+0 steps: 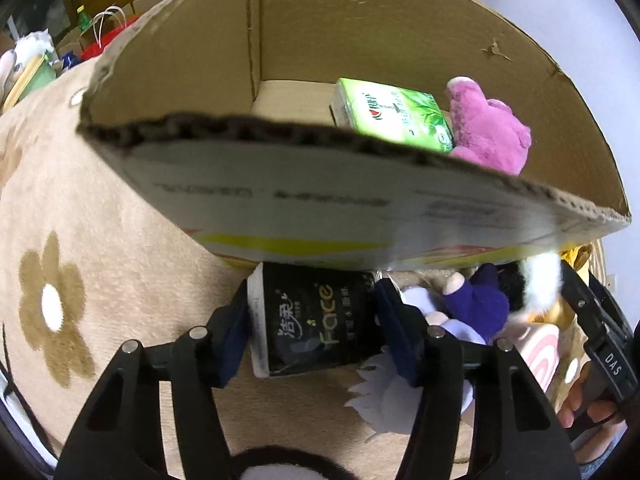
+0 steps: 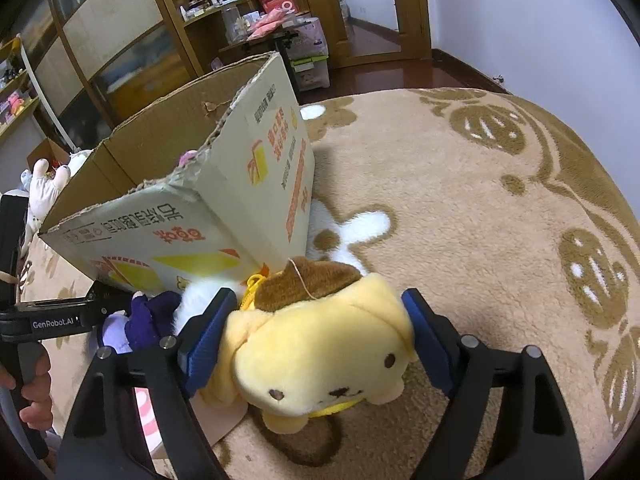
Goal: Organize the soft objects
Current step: 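Grasp black Face tissue pack with left tool while right tool grasps yellow dog plush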
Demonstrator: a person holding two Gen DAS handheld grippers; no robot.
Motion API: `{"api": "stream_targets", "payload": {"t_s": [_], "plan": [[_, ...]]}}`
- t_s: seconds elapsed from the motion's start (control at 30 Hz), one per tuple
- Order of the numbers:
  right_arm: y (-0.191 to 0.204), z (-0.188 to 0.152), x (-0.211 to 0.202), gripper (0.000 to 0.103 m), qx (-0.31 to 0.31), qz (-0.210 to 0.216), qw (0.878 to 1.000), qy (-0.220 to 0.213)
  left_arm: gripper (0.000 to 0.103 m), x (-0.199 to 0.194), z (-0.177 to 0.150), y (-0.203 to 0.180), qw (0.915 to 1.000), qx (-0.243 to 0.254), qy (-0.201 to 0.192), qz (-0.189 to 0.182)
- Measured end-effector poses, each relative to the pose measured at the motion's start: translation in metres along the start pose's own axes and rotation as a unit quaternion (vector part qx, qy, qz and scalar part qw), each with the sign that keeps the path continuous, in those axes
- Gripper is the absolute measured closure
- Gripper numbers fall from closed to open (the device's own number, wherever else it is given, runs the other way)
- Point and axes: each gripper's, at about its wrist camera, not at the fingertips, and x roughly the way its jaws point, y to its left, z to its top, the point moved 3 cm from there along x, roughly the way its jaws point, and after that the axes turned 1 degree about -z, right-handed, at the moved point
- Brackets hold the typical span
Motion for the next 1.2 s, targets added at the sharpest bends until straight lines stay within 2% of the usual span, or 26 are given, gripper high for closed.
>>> {"api": "stream_targets", "payload": {"t_s": [0.33,0.37,0.9,1.2], "plan": [[0.002,-0.001,-0.003,0.016,-0.004,-0.002,1.0,-0.001,0.048,-0.013,-0.003,-0.003,0.9997,0.022,-0.006,0.01],[0.004,-0.001,-0.003,0.016,-0.005,-0.002,1.0,0.0,0.048,-0.016,-0.011,-0.004,0.9996,0.026,-0.005,0.011],[0.006,0.0,-0.013,0.016,-0.012,-0.012,1.0,-0.013,0.048,-0.022,-0.009,-0.005,0.9993,0.004,-0.015,0.035],[0.004,0.001,-0.017,0.016,-0.007,-0.016,1.0,-0.02,0.05,-0.025,-0.009,0.0,0.9993,-0.01,-0.02,0.029]]}}
